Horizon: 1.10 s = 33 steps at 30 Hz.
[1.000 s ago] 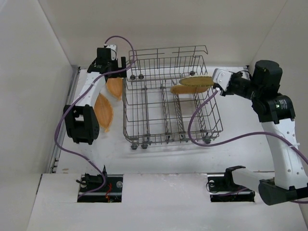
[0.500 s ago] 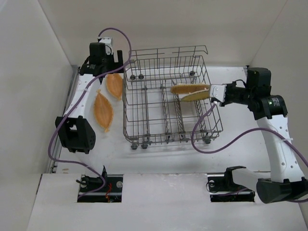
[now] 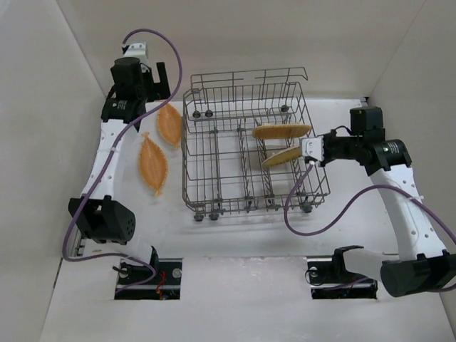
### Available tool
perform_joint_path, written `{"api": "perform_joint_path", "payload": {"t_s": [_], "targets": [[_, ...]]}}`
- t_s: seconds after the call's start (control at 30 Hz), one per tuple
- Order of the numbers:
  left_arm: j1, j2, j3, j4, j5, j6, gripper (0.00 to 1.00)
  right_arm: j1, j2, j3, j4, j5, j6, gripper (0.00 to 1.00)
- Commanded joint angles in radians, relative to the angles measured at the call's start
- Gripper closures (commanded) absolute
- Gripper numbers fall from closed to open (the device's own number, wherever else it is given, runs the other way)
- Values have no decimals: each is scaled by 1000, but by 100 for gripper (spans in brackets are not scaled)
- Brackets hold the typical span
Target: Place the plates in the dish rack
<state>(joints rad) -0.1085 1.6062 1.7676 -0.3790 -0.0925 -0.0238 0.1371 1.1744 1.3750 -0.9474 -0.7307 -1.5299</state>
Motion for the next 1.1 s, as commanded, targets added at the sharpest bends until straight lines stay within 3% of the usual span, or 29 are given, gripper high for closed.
{"api": "perform_joint_path", "payload": {"t_s": [0.0, 0.17, 0.33, 0.63, 1.07], "targets": [[77, -61, -75, 46, -70, -16, 0, 31, 4, -14, 104, -35, 13, 100], [224, -49, -135, 35, -38, -47, 0, 45, 19, -31, 121, -26, 25, 100], [304, -25, -166, 35, -26, -59, 0, 52, 39, -53, 130, 8, 22, 100], [342, -9, -207, 54, -21, -56, 0, 78, 54, -60, 179, 76, 169, 100], [333, 46, -172, 69, -10, -51, 0, 140, -53, -66, 211, 146, 329, 100]]}}
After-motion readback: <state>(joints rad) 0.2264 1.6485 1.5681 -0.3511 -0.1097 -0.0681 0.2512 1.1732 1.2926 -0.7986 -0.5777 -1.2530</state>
